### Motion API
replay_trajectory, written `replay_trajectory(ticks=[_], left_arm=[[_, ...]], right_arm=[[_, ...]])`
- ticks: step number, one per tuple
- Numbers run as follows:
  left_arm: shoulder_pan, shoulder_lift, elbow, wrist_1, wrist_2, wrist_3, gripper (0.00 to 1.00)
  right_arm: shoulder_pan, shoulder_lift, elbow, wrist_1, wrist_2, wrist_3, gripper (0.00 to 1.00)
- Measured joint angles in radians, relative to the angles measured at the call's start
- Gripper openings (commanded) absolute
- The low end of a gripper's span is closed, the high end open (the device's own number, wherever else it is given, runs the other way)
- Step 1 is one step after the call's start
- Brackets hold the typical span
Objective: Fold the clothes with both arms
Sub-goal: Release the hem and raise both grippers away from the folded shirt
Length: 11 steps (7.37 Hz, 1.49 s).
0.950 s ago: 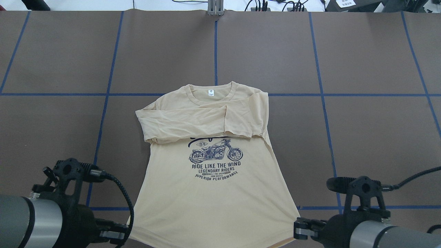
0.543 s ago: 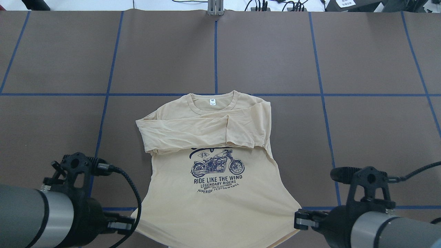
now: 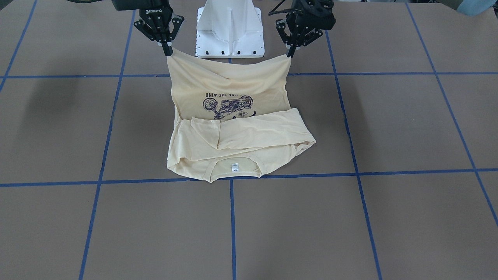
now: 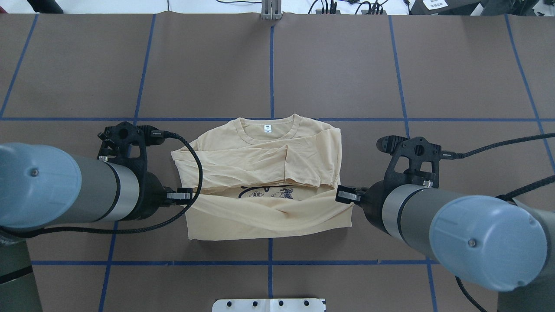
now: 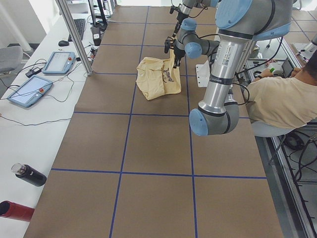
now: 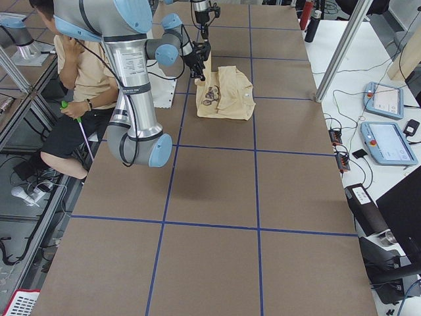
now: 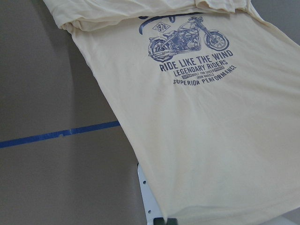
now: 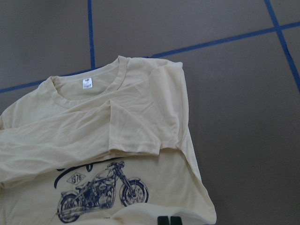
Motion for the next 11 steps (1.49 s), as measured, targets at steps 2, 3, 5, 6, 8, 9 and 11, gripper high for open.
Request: replay_trajectory(ticks=[2,3,5,6,8,9,11], left_arm=[[-0.05,-0.005,0.009,-0.001,0.018,0.003,0.0],[-0.06,-0.006,0.025,-0.003,0.036,0.004,0.0],[-0.074,-0.017,0.086,-0.009,0.066,0.015,0.0],[-0.084,-0.032,0.132,-0.015,0.081,0.021,0.0],[-0.098,-0.069,0.284,-0.106,0.121,0.033,0.0],[-0.107,-0.076,0.371,-0.193,0.14,0.056,0.0],[-0.135,-0.08,0.489,-0.305,0.153,0.123,0.0]], right_arm=[[0.075,0.049,-0.061,0.002,0.018,-0.007,0.0],[0.103,0.087,-0.114,0.005,0.02,-0.013,0.0],[0.149,0.124,-0.231,0.08,0.021,-0.038,0.0],[0.175,0.129,-0.303,0.15,0.021,-0.051,0.0],[0.218,0.151,-0.425,0.233,0.021,-0.089,0.0],[0.233,0.185,-0.491,0.247,0.022,-0.101,0.0],[0.245,0.237,-0.618,0.307,0.021,-0.11,0.0]])
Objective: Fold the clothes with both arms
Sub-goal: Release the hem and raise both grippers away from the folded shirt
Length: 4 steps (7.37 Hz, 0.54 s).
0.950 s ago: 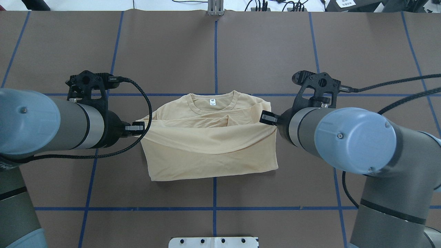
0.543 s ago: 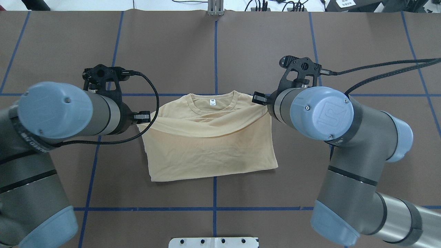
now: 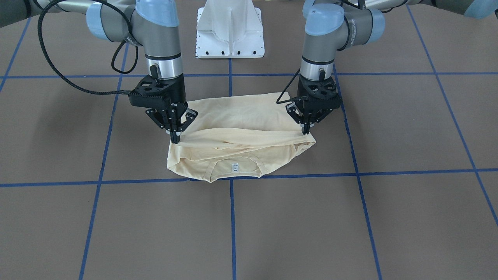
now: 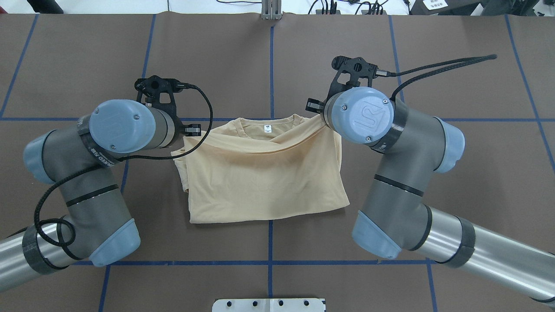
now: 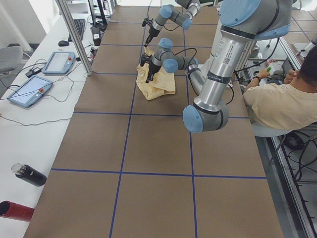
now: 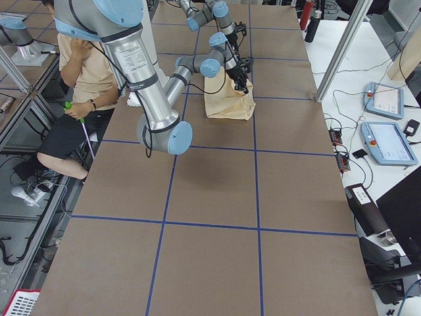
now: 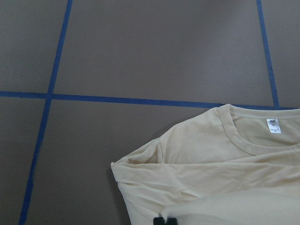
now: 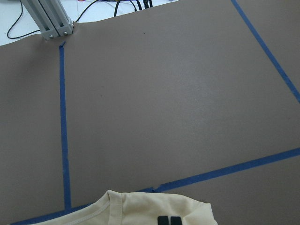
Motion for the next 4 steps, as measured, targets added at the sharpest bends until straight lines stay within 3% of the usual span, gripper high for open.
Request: replay_trajectory(ticks=[1,2,3,4], left_arm=[[-0.015,0.0,0.019,-0.018,0.001,0.047,0.0],[-0.029,0.0,0.027,-0.025,0.0,0.089,0.0],[-0.042,0.001,0.03,-0.027,-0.001,0.13,0.99],[-0.053,0.003,0.031,-0.03,-0.003,0.169,1.0]], right_arm=[[0.001,0.008,-0.061,0.052,-0.001,-0.002,0.0],[0.003,0.011,-0.106,0.089,-0.001,-0.008,0.35],[0.005,0.012,-0.131,0.107,-0.001,-0.018,0.99],[0.009,0.012,-0.141,0.114,-0.001,-0.026,1.0]])
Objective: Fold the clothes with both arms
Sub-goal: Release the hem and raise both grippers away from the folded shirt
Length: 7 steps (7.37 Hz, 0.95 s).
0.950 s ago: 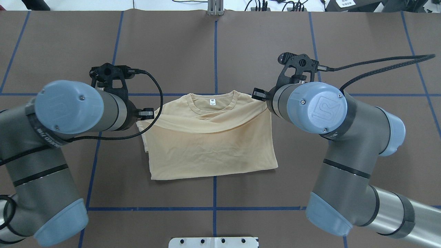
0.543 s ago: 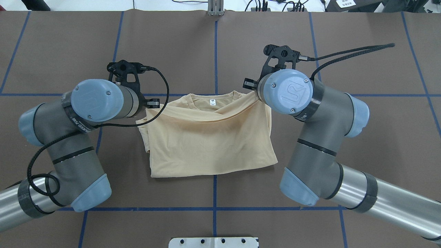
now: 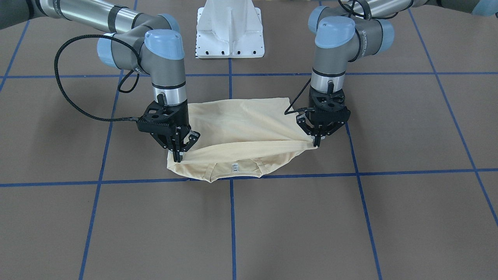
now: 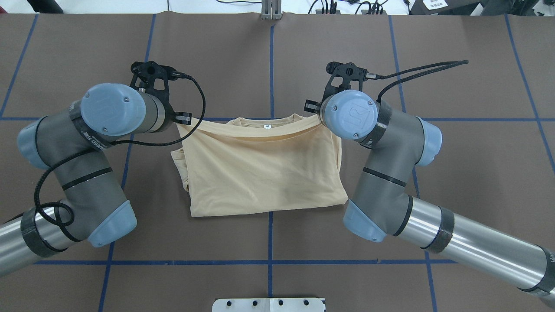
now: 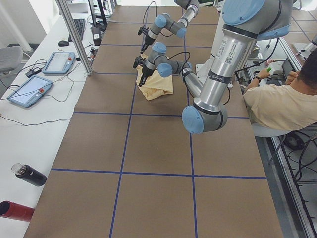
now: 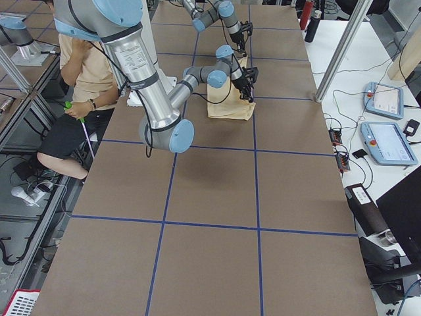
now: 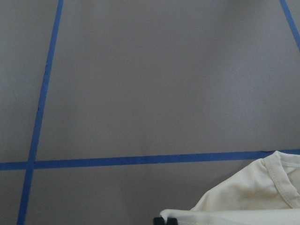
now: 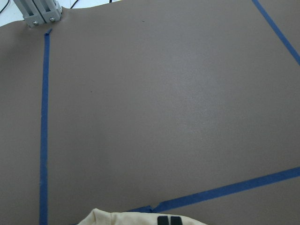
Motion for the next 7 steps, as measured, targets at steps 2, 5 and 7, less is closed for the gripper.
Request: replay_trajectory(ticks=[2,5,7], left_arm=[[-0.008,0.008,-0.006,-0.014,-0.011,0.045,1.0],[-0.008,0.03,-0.058,-0.034,-0.116,0.074,1.0],[0.024,0.092,-0.109,-0.082,-0.179,-0.017,1.0]], right_arm=[[0.034,0.015,0.001,0.003,0.055,-0.034,1.0],[0.157,-0.054,0.126,-0.004,0.277,-0.167,1.0],[0.251,-0.13,0.177,-0.004,0.399,-0.301,1.0]])
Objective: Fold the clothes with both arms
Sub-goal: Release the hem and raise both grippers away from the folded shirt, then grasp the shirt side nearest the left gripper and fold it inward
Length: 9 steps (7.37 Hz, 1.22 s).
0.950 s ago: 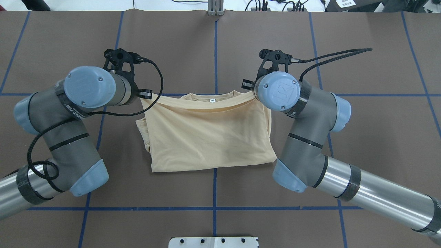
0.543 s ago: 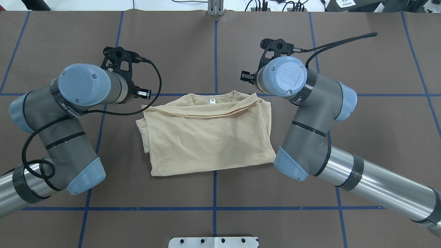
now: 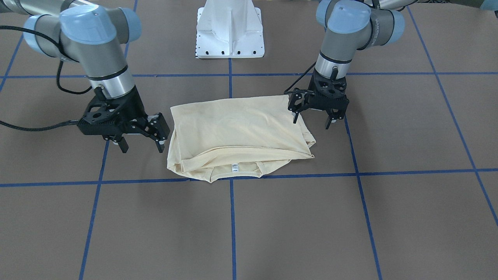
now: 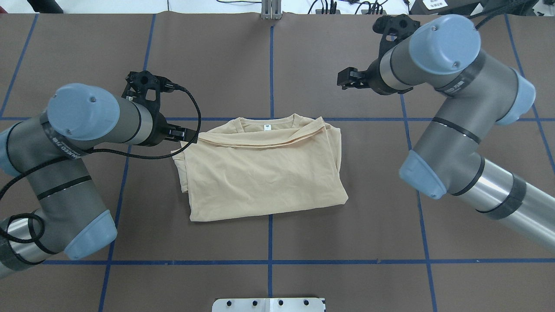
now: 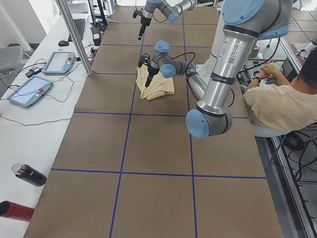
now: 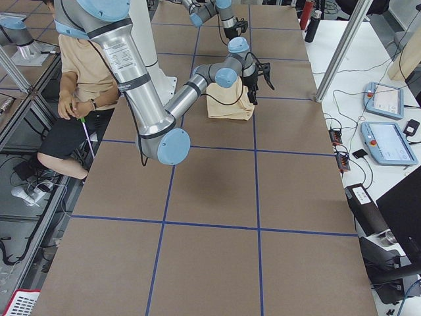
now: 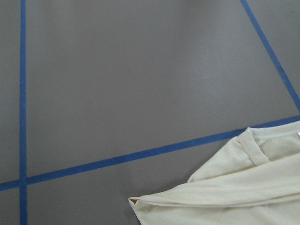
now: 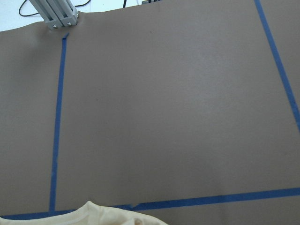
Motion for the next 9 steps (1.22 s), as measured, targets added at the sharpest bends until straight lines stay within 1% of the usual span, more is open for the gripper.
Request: replay_trajectory(ticks=[1,2,3,5,8,9], left_arm=[[0.044,0.035,-0.013,-0.049,0.001,-0.083,1.0],[0.106,0.065,-0.021,-0.09,0.029,-0.169,1.0],[0.173,0.083,-0.024,-0.113,0.069,-0.245,0.99],[0.273,0.094,-0.021,-0.126,0.122,-0.344,0.85],[0.306,0.097,-0.006,-0.128,0.137,-0.365,0.85],[0.307,0.095,0.005,-0.128,0.137,-0.364,0.82]], right_arm=[[0.05,-0.034,0.007,0.003,0.058,-0.076,1.0],[0.102,-0.074,0.014,0.007,0.115,-0.156,1.0],[0.14,-0.105,0.021,0.009,0.15,-0.212,1.0],[0.168,-0.129,0.029,0.01,0.17,-0.25,1.0],[0.17,-0.134,0.039,0.012,0.168,-0.248,1.0],[0.17,-0.135,0.043,0.012,0.167,-0.244,1.0]])
